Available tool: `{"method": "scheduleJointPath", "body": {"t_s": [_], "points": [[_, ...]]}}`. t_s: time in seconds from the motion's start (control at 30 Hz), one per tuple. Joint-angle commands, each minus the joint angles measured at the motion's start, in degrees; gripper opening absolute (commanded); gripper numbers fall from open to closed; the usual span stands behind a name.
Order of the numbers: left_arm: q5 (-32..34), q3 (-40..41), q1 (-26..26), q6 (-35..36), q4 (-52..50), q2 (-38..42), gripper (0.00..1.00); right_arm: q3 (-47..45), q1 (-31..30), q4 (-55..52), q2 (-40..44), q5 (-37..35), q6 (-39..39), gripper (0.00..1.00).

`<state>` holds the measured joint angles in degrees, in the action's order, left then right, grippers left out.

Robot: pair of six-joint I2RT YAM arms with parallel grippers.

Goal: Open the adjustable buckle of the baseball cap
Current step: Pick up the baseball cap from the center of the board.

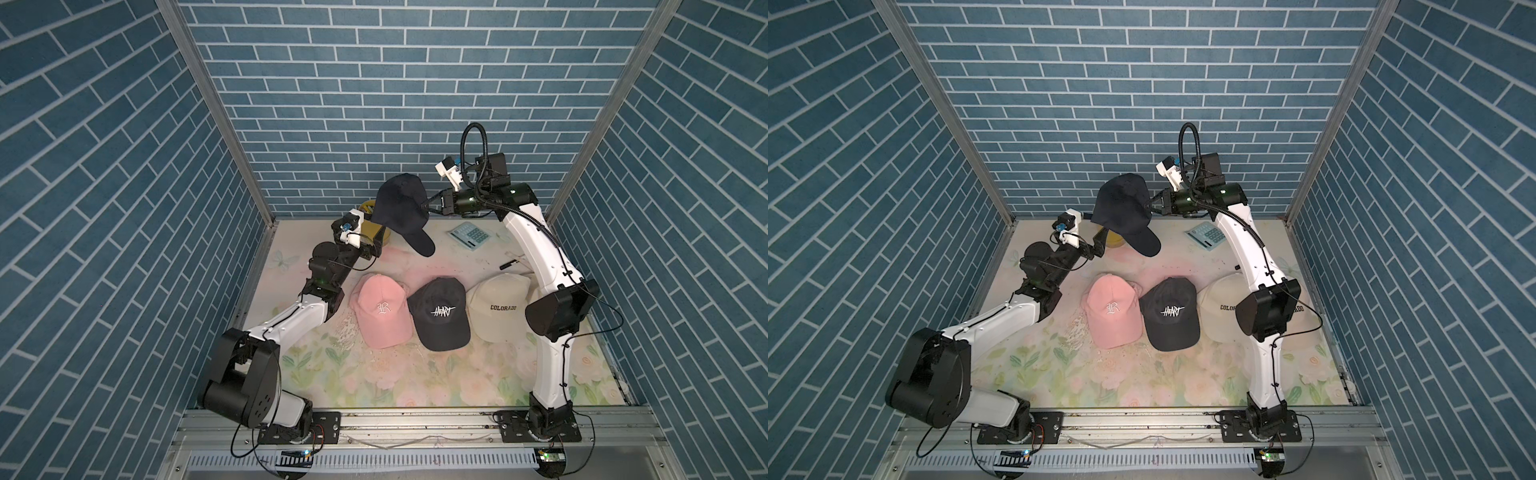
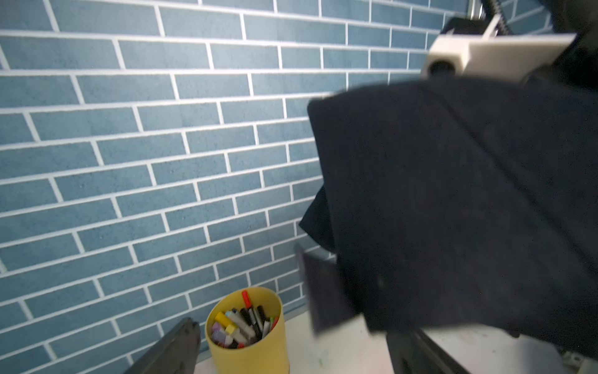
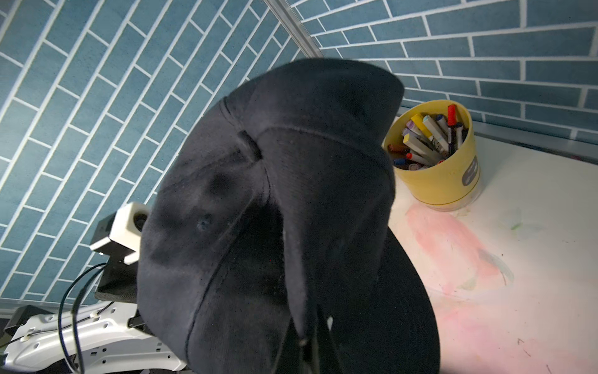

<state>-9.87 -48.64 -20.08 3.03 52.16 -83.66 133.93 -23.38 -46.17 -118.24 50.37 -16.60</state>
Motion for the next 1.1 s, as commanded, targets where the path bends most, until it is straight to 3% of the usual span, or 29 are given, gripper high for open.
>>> {"method": "scheduleJointPath", "body": {"t_s": [0.0,0.23,0.3,0.4,0.5,0.57,0.67,0.77,0.8,0.87,0.97,1.07], "points": [[-2.7,-2.0,-0.1,-4.1,10.1,-1.1,0.91,-1.5,-0.3,1.5,2.7,1.6,-0.4,0.00],[-12.5,-3.6,0.2,-6.0,11.9,-1.5,0.63,-2.2,-0.3,1.9,2.1,1.3,-0.4,0.00],[-15.1,-3.7,0.2,-6.1,10.9,-1.0,0.64,-2.5,-0.1,3.0,2.1,1.3,-0.9,0.00],[-17.2,-2.8,0.0,-6.1,7.7,-0.4,0.74,-2.1,0.1,4.4,1.8,1.5,-1.9,0.00],[-14.0,-0.7,0.1,-5.4,8.3,0.1,0.71,-0.7,0.1,4.3,0.7,2.6,-2.2,0.00],[-11.6,-1.3,0.1,-4.6,7.6,0.1,0.61,0.0,0.1,3.8,0.0,3.5,-2.2,0.00],[-8.0,-3.8,0.1,-3.2,5.5,-0.4,0.27,-0.1,0.0,3.1,-0.7,3.9,-1.7,0.00],[-6.4,-6.5,0.1,-2.1,1.6,-0.4,0.09,-0.2,-0.1,1.2,-1.6,4.0,-0.2,0.00],[-6.3,-7.4,0.0,-1.8,-0.5,-0.2,0.08,-0.1,-0.1,0.5,-1.7,3.7,0.3,0.02],[-5.3,-9.0,-0.5,-1.5,-4.3,0.4,0.03,-0.3,-0.2,-0.9,-1.7,0.0,1.5,0.27],[-1.4,-11.7,-1.6,-2.0,-12.0,1.3,0.00,-2.3,-0.1,-1.1,-0.1,-11.3,3.7,0.52],[3.8,-16.5,-2.6,-4.1,-21.5,0.7,0.00,-6.9,-0.3,4.0,2.9,-20.1,5.8,0.60]]}}
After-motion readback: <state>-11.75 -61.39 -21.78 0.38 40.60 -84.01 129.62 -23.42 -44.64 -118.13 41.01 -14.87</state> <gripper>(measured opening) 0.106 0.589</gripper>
